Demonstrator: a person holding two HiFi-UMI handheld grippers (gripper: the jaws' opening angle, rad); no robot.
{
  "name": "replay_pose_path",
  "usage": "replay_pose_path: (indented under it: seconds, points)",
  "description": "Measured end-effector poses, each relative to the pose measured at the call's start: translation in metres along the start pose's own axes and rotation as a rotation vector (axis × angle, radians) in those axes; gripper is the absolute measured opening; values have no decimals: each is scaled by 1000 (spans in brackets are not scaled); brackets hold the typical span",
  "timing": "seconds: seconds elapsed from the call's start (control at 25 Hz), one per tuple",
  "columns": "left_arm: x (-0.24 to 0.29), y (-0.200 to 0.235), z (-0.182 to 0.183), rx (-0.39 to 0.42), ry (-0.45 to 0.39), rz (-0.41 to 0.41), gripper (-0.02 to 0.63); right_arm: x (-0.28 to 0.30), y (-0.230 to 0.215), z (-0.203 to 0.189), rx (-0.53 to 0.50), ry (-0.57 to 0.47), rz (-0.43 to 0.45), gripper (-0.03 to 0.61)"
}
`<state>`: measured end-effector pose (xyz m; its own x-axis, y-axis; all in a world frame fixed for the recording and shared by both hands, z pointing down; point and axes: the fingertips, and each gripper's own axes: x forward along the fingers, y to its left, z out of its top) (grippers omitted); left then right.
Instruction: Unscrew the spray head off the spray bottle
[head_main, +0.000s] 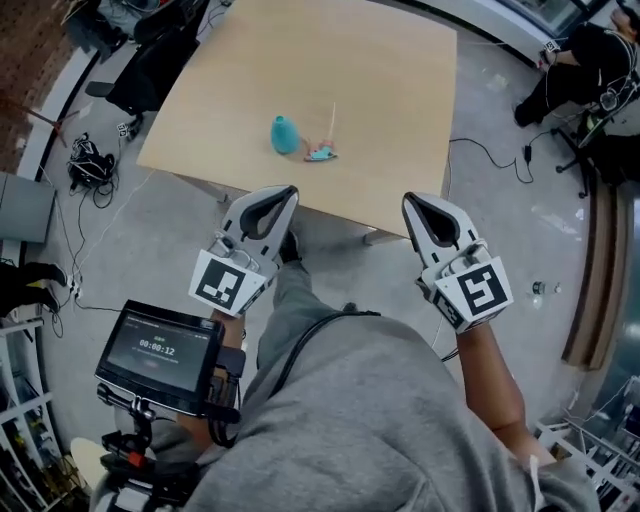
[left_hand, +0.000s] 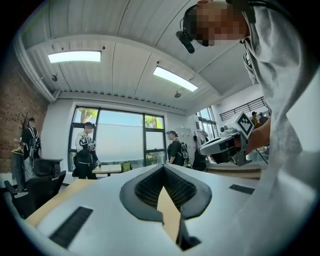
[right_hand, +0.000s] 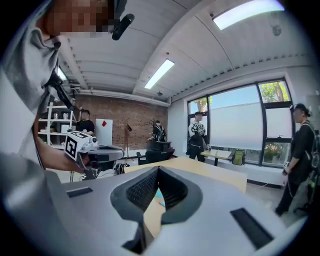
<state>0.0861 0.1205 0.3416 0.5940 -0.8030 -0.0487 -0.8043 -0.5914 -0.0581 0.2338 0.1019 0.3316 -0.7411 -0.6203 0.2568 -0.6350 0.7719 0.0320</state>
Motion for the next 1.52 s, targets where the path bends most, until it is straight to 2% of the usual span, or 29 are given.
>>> replay_pose_path:
  seconds: [0.12, 0.2, 0.4, 0.52, 0.76, 0.8, 0.88, 0.92, 1.0, 1.12, 1.16, 1.4, 1.52]
  points:
    - [8, -13, 0, 20, -2, 6, 3, -9, -11, -11, 19, 17, 1, 5]
    - [-4, -25, 8, 32, -2, 23, 3, -21, -2, -12, 23, 27, 16, 5]
    - [-71, -61, 40, 97, 22, 44, 4, -62, 56, 25, -98, -75, 63, 5]
    - [-106, -67, 44, 138, 69, 43, 3, -72, 81, 45, -103, -131, 59, 5]
    - [-168, -55, 52, 224, 123, 2, 4, -63, 132, 58, -120, -112, 43, 5]
    - [-181, -51, 51, 212, 118, 4, 3, -58, 144, 58, -121, -105, 45, 5]
    - [-205, -42, 52, 135, 76, 34, 4, -49, 167, 59, -114, -104, 43, 5]
    - [-214, -39, 48, 139, 89, 31, 4, -46, 177, 61, -110, -110, 41, 5]
    - [-231, -39, 39, 202, 149, -4, 3, -44, 193, 62, -102, -117, 37, 5]
    - [-239, -40, 44, 80, 59, 36, 3, -49, 202, 64, -103, -129, 23, 5]
    - [-240, -41, 46, 61, 46, 42, 3, -53, 202, 65, -105, -134, 16, 5]
    - [-234, -46, 52, 70, 36, 22, 4, -66, 188, 63, -96, -120, -19, 5]
    - [-225, -52, 46, 96, 63, -6, 4, -74, 179, 63, -99, -117, -38, 5]
